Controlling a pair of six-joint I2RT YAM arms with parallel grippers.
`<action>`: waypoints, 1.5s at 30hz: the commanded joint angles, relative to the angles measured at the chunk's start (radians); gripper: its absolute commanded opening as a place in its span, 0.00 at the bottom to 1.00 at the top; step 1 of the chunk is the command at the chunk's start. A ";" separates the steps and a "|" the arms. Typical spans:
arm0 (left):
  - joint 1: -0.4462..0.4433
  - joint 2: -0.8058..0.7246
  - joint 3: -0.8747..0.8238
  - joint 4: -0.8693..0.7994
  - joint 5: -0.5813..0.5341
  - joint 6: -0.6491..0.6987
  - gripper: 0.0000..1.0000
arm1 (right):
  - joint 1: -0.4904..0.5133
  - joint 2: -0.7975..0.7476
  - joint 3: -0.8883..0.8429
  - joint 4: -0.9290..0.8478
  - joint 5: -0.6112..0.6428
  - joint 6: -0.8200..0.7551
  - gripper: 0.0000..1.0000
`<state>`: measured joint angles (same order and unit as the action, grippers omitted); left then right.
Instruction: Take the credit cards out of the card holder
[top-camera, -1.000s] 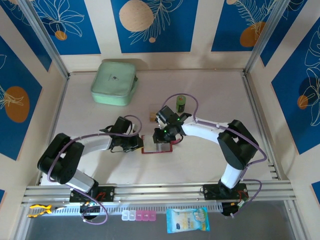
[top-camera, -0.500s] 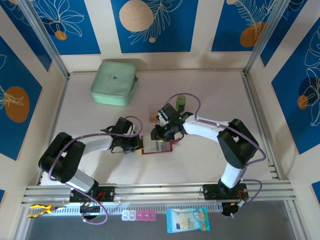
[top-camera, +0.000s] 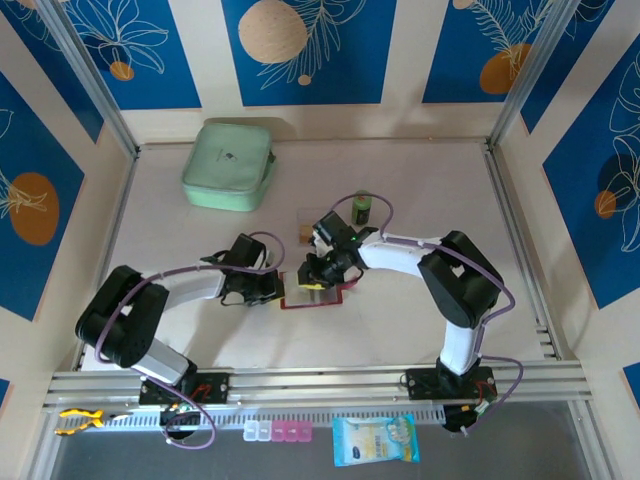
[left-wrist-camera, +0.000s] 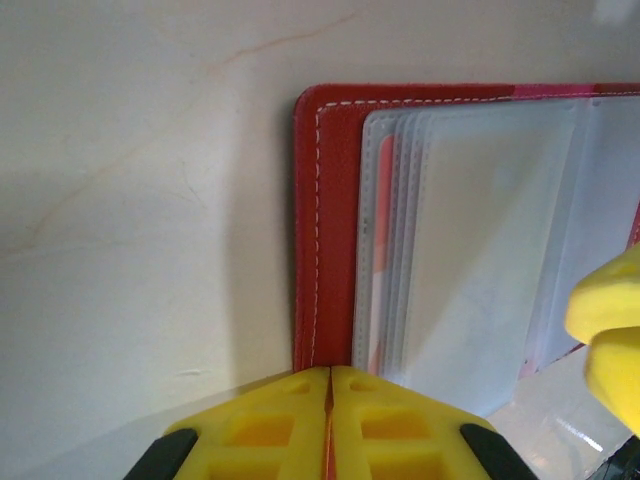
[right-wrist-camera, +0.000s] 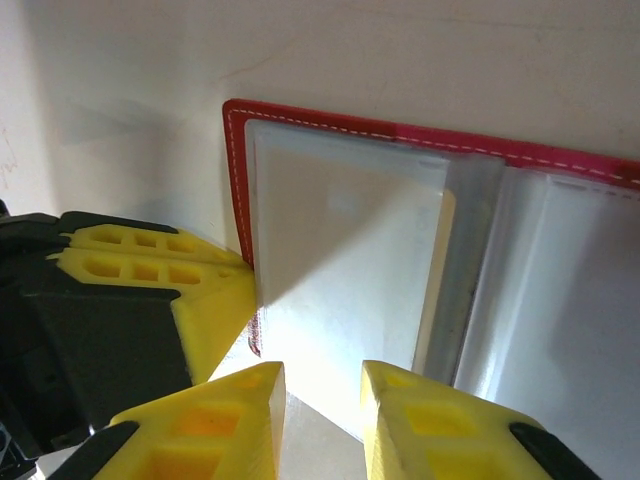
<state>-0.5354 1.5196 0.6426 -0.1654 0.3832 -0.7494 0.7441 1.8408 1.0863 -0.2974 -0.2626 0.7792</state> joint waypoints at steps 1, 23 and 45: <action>-0.005 0.001 0.000 -0.078 -0.057 0.023 0.11 | 0.005 0.027 0.022 -0.001 -0.034 0.014 0.27; 0.001 -0.002 0.034 -0.117 -0.069 0.047 0.11 | -0.014 0.005 0.020 -0.113 0.043 -0.017 0.26; -0.004 -0.065 0.060 0.026 0.058 -0.040 0.26 | -0.018 0.011 0.003 -0.094 0.020 -0.020 0.25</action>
<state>-0.5354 1.4246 0.6823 -0.1867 0.3893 -0.7624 0.7315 1.8626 1.0977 -0.3676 -0.2329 0.7742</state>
